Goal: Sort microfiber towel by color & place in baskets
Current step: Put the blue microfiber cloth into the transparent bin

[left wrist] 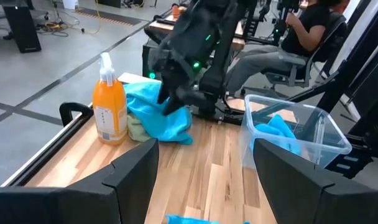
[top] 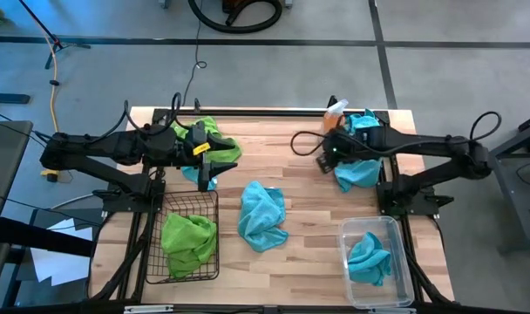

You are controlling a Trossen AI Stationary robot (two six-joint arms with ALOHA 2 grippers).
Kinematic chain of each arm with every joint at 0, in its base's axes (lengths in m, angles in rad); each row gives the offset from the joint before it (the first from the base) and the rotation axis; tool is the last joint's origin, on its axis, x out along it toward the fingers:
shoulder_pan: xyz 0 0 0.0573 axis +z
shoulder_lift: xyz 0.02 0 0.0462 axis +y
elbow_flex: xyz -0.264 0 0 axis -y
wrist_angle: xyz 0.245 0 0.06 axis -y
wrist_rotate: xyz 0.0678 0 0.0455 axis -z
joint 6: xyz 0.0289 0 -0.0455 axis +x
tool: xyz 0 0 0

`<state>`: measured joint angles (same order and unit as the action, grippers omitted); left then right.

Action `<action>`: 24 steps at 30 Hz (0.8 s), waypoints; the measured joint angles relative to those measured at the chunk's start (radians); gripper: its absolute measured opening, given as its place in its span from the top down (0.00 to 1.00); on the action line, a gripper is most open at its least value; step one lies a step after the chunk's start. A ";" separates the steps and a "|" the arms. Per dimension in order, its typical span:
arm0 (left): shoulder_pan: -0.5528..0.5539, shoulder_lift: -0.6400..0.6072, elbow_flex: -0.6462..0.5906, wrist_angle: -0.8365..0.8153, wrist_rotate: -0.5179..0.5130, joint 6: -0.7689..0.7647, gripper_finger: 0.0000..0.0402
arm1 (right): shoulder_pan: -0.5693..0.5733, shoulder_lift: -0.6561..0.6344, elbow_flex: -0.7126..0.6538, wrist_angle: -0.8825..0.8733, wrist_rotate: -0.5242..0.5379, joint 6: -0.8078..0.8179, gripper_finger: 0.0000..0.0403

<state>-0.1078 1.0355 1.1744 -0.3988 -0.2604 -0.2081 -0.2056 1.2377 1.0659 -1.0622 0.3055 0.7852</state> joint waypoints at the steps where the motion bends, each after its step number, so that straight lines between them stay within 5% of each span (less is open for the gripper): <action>1: 0.000 0.000 0.000 -0.001 0.000 0.000 0.38 | -0.019 0.000 -0.008 -0.062 0.014 0.032 0.44; 7: 0.000 0.000 0.000 -0.001 0.000 0.004 0.38 | -0.099 0.000 -0.099 -0.183 0.070 0.137 0.44; 24: 0.001 0.000 0.000 -0.001 -0.004 0.019 0.38 | -0.282 0.001 -0.438 0.065 0.133 0.193 0.44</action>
<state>-0.1070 1.0355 1.1744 -0.4000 -0.2642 -0.1890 -0.4874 1.2388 0.6281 -0.9969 0.4381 0.9786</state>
